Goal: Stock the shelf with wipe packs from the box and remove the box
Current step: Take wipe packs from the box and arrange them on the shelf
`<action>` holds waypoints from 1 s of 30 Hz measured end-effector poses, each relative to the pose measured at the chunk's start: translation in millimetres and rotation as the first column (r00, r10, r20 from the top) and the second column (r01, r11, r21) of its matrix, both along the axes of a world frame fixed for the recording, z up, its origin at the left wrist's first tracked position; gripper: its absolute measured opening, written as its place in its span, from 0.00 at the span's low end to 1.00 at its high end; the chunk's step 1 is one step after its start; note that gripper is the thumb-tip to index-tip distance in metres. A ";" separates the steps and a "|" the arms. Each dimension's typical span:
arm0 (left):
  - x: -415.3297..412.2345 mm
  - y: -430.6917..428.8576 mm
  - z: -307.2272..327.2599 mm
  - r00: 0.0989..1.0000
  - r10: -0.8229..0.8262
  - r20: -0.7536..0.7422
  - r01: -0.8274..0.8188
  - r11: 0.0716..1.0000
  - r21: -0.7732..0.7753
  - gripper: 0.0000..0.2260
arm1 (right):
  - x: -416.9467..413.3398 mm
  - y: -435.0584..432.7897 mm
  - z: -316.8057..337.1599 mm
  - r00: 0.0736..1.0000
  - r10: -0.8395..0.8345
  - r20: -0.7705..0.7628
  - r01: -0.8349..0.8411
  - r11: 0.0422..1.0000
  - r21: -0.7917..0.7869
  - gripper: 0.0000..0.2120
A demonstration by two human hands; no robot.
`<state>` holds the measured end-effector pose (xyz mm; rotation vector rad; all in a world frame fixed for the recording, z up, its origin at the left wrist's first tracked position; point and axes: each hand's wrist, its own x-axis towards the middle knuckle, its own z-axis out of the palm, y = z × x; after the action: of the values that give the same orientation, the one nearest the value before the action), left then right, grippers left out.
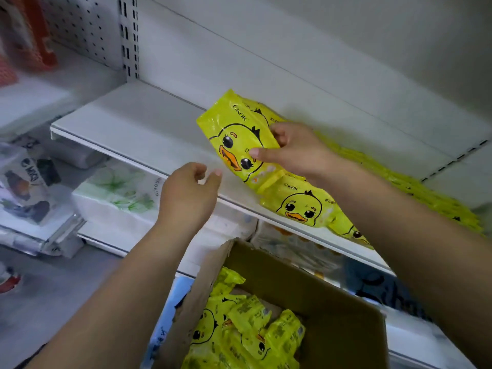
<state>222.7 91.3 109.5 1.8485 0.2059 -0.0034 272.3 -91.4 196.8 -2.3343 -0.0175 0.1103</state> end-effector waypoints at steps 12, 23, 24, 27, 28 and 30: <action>18.1 5.4 -15.2 0.963 -0.252 -0.093 0.256 0.751 0.608 0.26 | 156.8 -9.9 -36.3 0.987 0.068 0.143 0.028 0.814 -0.579 0.19; 28.4 -11.9 -26.6 0.954 -0.270 -0.132 0.297 0.775 0.558 0.25 | 176.3 -44.5 -61.6 0.959 0.117 0.257 0.109 0.684 -0.721 0.26; 28.1 -13.3 -27.8 0.955 -0.268 -0.126 0.292 0.781 0.552 0.25 | 176.5 -45.7 -60.7 0.953 0.147 0.265 0.108 0.653 -0.750 0.26; 28.6 -14.0 -30.1 0.956 -0.267 -0.117 0.286 0.780 0.557 0.24 | 176.5 -48.4 -58.8 0.954 0.154 0.258 0.112 0.614 -0.781 0.27; 28.8 -13.4 -30.1 0.956 -0.267 -0.119 0.287 0.780 0.557 0.24 | 176.1 -48.5 -59.1 0.961 0.134 0.243 0.110 0.622 -0.775 0.27; 29.4 -13.1 -29.7 0.956 -0.268 -0.120 0.289 0.784 0.549 0.24 | 172.8 -48.2 -58.0 0.972 0.111 0.207 0.096 0.615 -0.782 0.27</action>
<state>252.0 78.2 79.8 2.4622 -0.0596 -0.2027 445.0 -139.7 138.8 -3.2428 -0.1218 -0.2134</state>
